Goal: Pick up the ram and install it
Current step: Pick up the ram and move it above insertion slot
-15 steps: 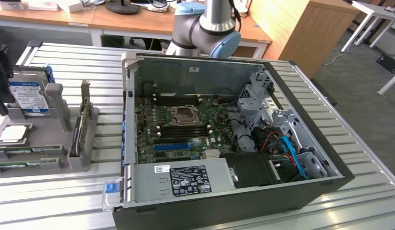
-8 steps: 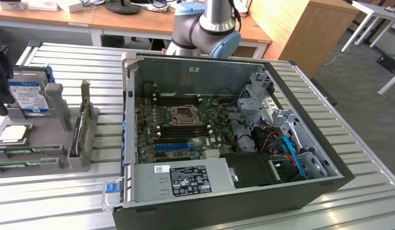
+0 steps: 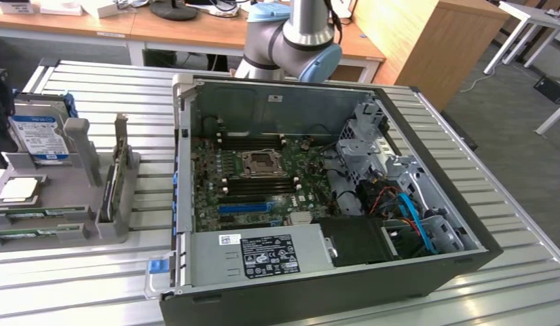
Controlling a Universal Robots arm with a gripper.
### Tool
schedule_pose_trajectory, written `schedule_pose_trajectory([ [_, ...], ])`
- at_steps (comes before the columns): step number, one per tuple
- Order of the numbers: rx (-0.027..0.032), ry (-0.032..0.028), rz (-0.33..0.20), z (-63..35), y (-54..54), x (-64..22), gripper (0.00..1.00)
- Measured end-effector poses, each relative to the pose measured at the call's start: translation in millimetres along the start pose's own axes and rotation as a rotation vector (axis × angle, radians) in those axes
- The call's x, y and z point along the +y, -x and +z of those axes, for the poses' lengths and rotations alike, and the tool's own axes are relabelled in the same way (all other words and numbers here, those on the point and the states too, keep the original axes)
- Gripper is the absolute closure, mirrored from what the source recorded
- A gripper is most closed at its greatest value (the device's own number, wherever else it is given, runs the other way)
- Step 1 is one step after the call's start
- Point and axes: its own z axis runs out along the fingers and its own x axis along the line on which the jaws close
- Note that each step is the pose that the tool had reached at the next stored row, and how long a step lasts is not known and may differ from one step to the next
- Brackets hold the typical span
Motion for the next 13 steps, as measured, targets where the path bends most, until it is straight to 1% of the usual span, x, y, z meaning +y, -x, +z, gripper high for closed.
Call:
schedule_pose_trajectory([
  [13, -0.002, 0.0001, 0.0, -0.4, -17.7, -0.1, 0.64],
])
